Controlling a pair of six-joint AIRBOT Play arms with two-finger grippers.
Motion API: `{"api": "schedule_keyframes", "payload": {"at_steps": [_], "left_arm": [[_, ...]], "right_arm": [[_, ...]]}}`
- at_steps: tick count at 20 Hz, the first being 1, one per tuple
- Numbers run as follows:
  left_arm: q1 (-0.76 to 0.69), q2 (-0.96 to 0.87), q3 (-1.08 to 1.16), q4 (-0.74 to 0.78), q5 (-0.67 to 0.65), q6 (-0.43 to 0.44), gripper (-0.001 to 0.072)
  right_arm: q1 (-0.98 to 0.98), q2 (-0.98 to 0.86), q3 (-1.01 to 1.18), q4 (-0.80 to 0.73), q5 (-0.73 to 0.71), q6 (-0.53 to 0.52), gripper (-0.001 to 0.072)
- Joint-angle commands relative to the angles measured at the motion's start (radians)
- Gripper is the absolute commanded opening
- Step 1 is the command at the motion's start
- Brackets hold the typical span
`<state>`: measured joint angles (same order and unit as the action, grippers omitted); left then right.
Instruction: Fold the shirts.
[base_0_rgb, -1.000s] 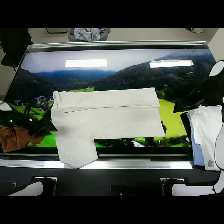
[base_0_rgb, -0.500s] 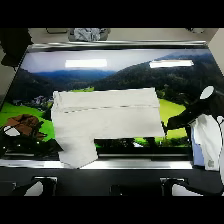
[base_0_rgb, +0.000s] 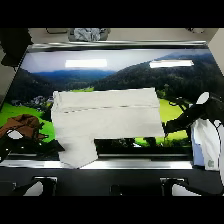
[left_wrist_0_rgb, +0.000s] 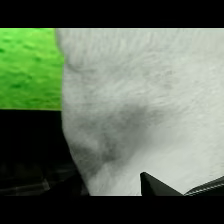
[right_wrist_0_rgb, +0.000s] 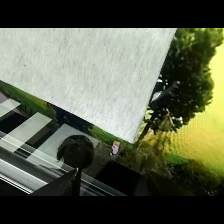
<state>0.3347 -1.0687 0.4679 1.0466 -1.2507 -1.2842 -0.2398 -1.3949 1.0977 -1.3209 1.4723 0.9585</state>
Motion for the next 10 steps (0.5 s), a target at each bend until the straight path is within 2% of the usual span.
{"api": "schedule_keyframes", "payload": {"at_steps": [1, 2, 3, 4, 5, 6, 10], "left_arm": [[0.000, -0.021, -0.011, -0.027, 0.091, 0.002, 0.0430], [0.000, -0.020, -0.011, -0.027, 0.098, 0.002, 0.0356], [0.000, -0.020, -0.011, -0.027, 0.100, 0.002, 0.0199], [0.000, -0.020, -0.011, -0.027, 0.100, 0.003, 0.0125], [0.000, -0.020, -0.011, -0.027, 0.100, 0.003, 0.0110], [0.000, -0.020, -0.011, -0.027, 0.099, 0.007, 0.0037], [0.000, -0.018, -0.011, -0.026, 0.093, 0.031, 0.0037]], "right_arm": [[0.000, 0.000, -0.003, -0.008, -0.034, 0.038, 0.0575], [0.000, 0.000, -0.003, -0.011, -0.044, 0.053, 0.0575], [0.000, 0.000, -0.006, -0.011, -0.058, 0.060, 0.0575], [0.000, 0.000, -0.015, -0.011, -0.071, 0.072, 0.0575], [0.000, 0.000, -0.031, -0.010, -0.086, 0.084, 0.0575], [0.000, -0.001, -0.048, -0.005, -0.099, 0.089, 0.0575], [0.000, -0.003, -0.108, 0.026, -0.166, 0.132, 0.0575]]}}
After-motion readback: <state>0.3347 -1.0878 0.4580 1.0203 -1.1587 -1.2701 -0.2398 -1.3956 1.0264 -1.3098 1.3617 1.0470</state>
